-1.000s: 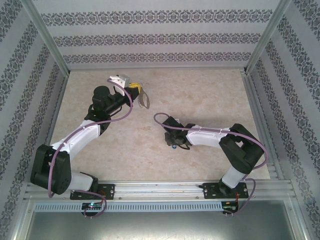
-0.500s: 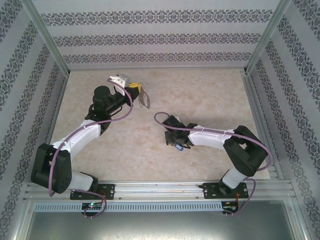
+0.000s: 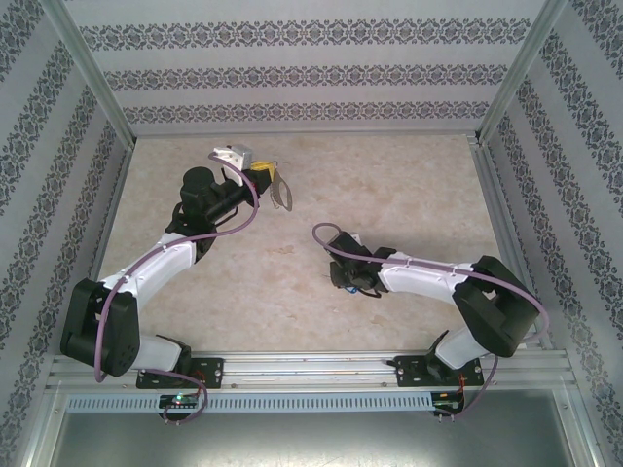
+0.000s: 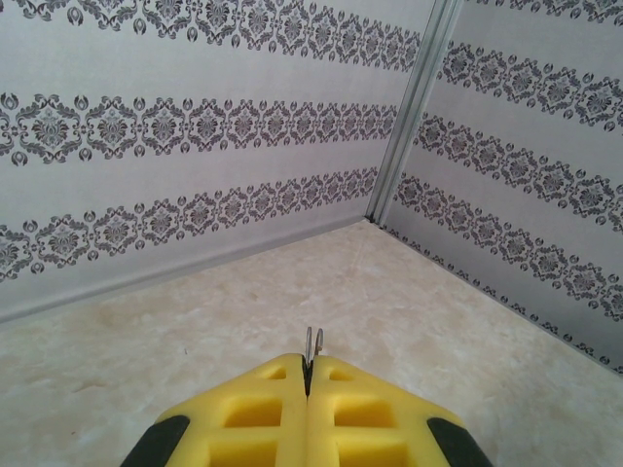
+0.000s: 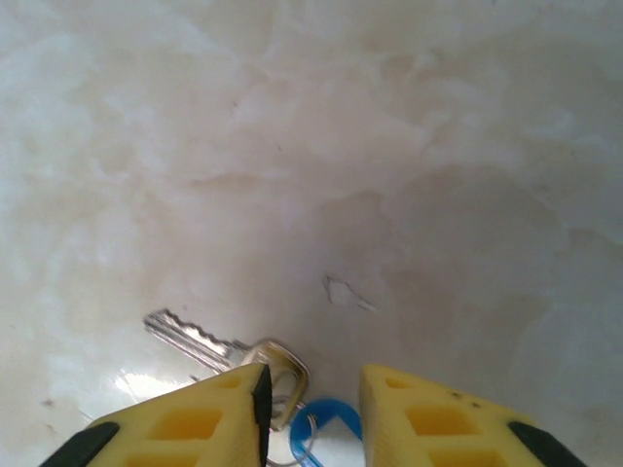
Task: Put the keys on the keyring
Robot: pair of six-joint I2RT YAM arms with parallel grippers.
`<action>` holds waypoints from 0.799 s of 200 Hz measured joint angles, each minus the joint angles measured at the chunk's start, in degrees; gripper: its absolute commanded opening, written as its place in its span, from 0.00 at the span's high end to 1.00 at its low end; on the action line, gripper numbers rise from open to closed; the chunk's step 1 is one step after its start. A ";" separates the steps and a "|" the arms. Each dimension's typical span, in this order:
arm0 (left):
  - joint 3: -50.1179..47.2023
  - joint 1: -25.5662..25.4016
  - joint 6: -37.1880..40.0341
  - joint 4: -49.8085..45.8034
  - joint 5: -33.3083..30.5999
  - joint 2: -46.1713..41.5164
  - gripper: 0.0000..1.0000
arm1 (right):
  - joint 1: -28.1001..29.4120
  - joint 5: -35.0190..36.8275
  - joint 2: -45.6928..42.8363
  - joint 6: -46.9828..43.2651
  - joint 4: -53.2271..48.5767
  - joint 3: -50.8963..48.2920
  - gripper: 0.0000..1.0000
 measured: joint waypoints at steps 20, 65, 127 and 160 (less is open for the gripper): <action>0.00 0.00 -0.04 0.09 0.02 0.00 1.00 | 0.26 -0.57 -0.20 -1.09 0.09 -1.27 0.59; 0.00 0.00 -0.17 0.17 0.00 0.00 1.00 | 0.26 -1.49 0.26 -4.35 0.61 -2.29 0.59; 0.00 0.00 -0.20 0.24 0.00 0.00 1.00 | 0.26 -1.31 4.87 -7.19 2.05 1.40 0.62; 0.00 0.00 -0.22 0.24 0.00 0.20 1.00 | -0.39 -1.01 6.69 -7.08 4.76 2.67 0.63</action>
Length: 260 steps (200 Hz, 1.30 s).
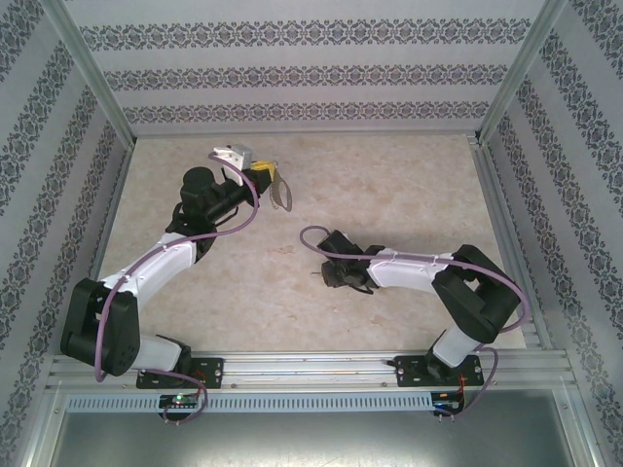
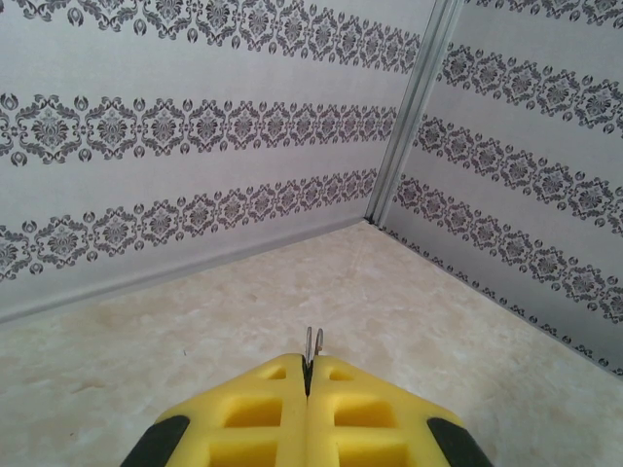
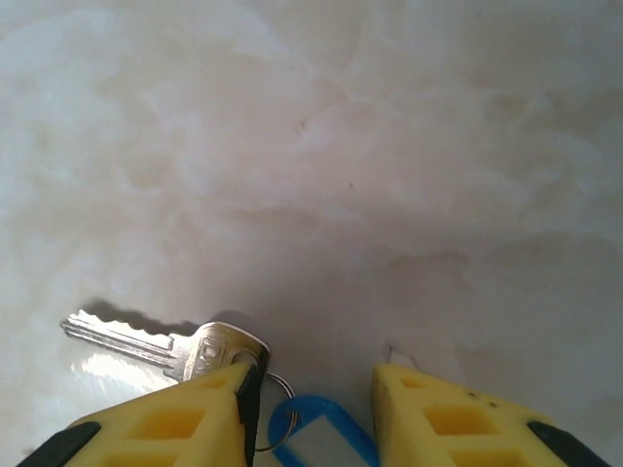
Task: Put the keys on the keyring
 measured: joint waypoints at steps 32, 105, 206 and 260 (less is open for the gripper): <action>0.00 0.00 0.00 0.00 0.00 0.11 1.00 | -1.01 -0.09 -0.57 0.11 2.51 -0.04 0.62; 0.00 -0.02 0.00 0.04 0.00 0.11 1.00 | -1.01 -5.11 -6.23 -8.11 4.76 -1.70 0.52; 0.00 -0.02 0.00 0.04 0.02 0.11 1.00 | -2.82 -8.52 -6.23 -6.25 0.92 -3.08 0.66; 0.00 0.00 -0.42 0.39 0.00 0.13 1.00 | -2.89 -12.28 -6.95 9.22 -1.36 -2.60 0.67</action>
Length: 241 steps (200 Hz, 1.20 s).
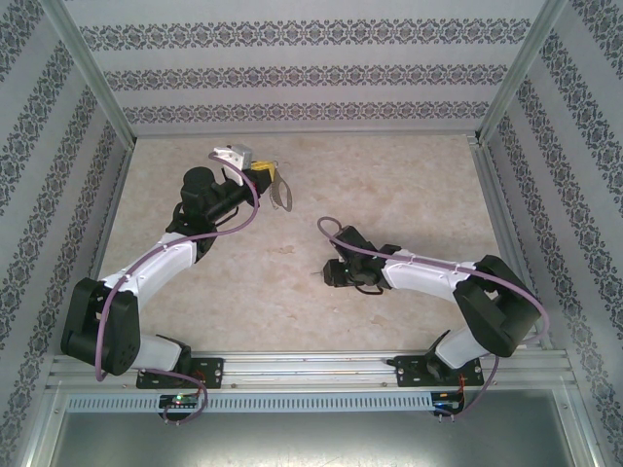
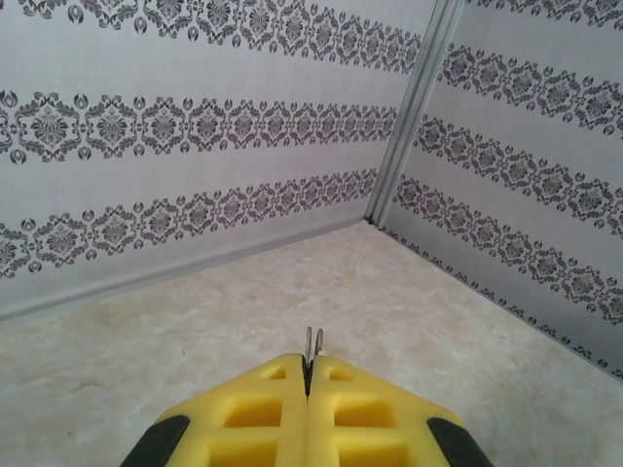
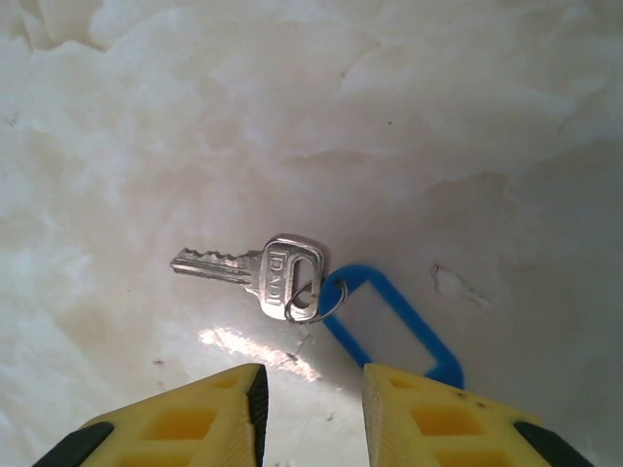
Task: Put the keys on the keyring
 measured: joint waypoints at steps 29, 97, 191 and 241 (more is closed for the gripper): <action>0.00 0.00 -0.22 0.66 0.00 0.00 1.00 | -0.42 -0.39 -0.81 7.50 0.02 0.55 0.67; 0.00 0.00 -0.20 2.19 0.00 1.03 1.00 | -4.96 -3.50 -1.46 19.47 0.15 0.79 0.67; 0.00 0.00 -0.20 2.45 0.00 1.42 1.00 | -5.11 -9.18 3.96 24.04 2.34 2.80 0.68; 0.00 0.00 -0.20 3.30 0.00 1.81 1.00 | -5.11 -9.81 4.07 24.30 2.71 2.56 0.69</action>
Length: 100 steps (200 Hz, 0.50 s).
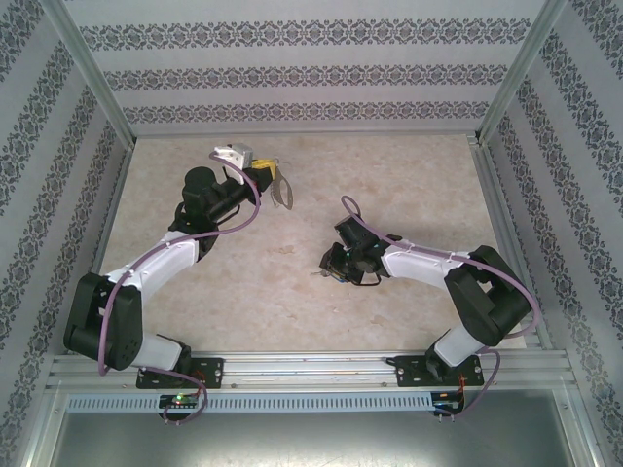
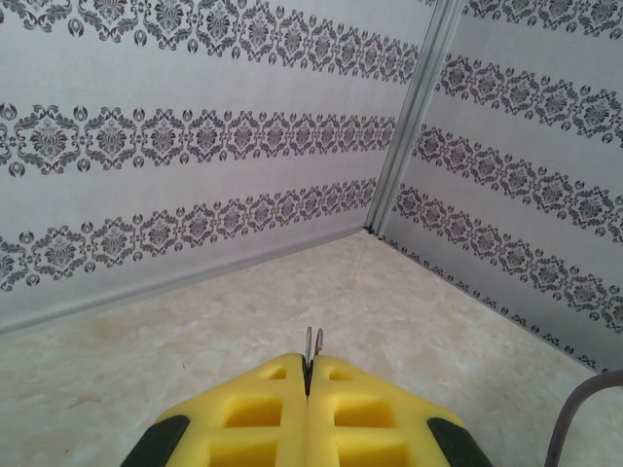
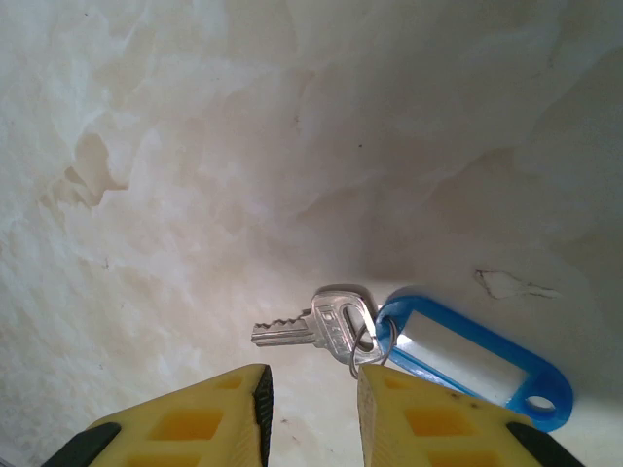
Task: Put the keys on the keyring
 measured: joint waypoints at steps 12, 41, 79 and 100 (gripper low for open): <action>0.00 0.00 0.00 0.20 0.00 0.20 1.00 | 0.00 0.02 -0.02 0.02 -0.07 -0.31 0.69; -0.02 0.28 -0.02 0.31 0.02 0.44 1.00 | 0.00 0.02 -0.52 0.28 -0.09 -1.11 0.69; -0.02 0.63 -0.04 0.61 0.02 0.44 1.00 | 0.00 0.04 -0.76 0.63 -0.31 -1.44 0.69; -0.02 0.70 -0.04 0.63 0.02 0.44 1.00 | 0.00 0.04 -0.74 0.61 -0.28 -1.44 0.69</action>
